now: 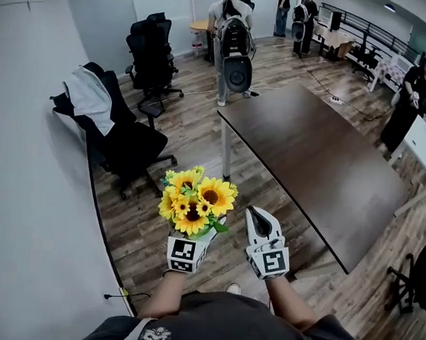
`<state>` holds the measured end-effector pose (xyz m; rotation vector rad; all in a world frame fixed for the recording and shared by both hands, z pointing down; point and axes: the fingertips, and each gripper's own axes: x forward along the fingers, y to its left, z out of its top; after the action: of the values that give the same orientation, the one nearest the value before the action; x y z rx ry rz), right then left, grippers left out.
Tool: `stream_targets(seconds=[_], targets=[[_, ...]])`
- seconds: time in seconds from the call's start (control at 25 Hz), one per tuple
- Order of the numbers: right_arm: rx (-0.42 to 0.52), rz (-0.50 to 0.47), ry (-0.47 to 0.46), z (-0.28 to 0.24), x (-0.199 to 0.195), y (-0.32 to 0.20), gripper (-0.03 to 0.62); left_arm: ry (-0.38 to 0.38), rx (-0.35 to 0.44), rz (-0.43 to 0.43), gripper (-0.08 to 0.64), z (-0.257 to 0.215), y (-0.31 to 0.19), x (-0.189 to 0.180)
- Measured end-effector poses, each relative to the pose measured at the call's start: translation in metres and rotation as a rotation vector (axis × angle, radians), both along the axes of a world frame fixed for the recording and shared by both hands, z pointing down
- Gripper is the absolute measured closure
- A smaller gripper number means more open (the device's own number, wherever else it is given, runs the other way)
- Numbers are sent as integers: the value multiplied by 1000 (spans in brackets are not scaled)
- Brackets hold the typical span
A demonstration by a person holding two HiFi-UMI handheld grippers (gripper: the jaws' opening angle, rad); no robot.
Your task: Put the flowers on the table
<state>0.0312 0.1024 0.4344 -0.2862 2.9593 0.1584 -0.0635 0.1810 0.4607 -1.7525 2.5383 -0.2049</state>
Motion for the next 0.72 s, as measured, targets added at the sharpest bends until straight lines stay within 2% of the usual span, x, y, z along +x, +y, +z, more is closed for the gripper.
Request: stream_targets(seconds=[0.16, 0.36, 0.72], targets=[[-39, 13, 2, 2, -9, -33, 568, 6, -15, 0, 18, -5, -32, -12], [-56, 27, 4, 8, -19, -55, 568, 15, -39, -2, 18, 1, -48, -27], [-78, 114, -14, 9, -67, -113, 568, 31, -21, 84, 18, 10, -106, -83]])
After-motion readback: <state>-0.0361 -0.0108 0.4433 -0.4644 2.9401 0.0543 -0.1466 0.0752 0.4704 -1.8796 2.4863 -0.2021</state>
